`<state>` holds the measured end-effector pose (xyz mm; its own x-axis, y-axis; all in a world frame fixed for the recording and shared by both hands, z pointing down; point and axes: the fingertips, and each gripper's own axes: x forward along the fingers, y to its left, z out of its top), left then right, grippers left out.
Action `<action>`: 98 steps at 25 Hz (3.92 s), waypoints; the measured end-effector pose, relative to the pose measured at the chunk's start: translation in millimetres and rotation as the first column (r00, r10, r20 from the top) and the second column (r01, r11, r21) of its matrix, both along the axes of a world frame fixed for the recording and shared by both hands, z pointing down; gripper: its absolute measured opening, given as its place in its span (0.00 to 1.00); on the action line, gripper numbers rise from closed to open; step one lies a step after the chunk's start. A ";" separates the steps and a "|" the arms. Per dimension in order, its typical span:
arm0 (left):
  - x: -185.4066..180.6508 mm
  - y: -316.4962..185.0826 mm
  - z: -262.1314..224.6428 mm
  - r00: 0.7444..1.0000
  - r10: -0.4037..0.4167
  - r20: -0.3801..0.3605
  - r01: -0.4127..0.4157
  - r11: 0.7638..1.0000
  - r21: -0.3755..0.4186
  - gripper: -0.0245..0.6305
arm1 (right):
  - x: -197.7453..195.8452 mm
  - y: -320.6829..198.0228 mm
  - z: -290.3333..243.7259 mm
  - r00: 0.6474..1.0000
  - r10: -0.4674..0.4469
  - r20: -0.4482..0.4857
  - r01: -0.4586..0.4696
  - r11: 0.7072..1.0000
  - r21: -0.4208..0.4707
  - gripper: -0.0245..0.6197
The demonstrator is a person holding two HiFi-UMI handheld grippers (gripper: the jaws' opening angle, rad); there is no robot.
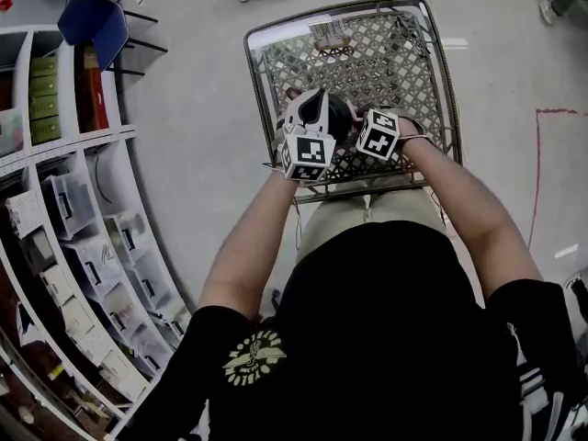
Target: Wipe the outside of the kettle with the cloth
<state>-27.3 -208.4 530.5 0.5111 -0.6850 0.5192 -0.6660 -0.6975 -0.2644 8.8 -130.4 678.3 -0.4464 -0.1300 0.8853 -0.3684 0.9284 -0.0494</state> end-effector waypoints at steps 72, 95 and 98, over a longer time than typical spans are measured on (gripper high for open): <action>-5.3 0.0 6.9 1.000 -0.028 -0.001 0.028 0.999 -0.046 0.05 | -14.8 -42.2 78.5 0.974 -0.188 -0.130 0.199 0.977 0.077 0.09; -4.5 1.1 19.3 1.000 -0.020 -0.006 0.019 0.999 -0.039 0.05 | 114.4 -31.1 38.3 0.958 0.268 -0.105 -0.260 0.962 0.078 0.09; 0.3 -0.8 23.9 1.000 -0.014 -0.002 0.014 0.999 -0.034 0.05 | 133.1 -20.6 38.2 0.942 0.313 -0.121 -0.305 0.949 0.077 0.09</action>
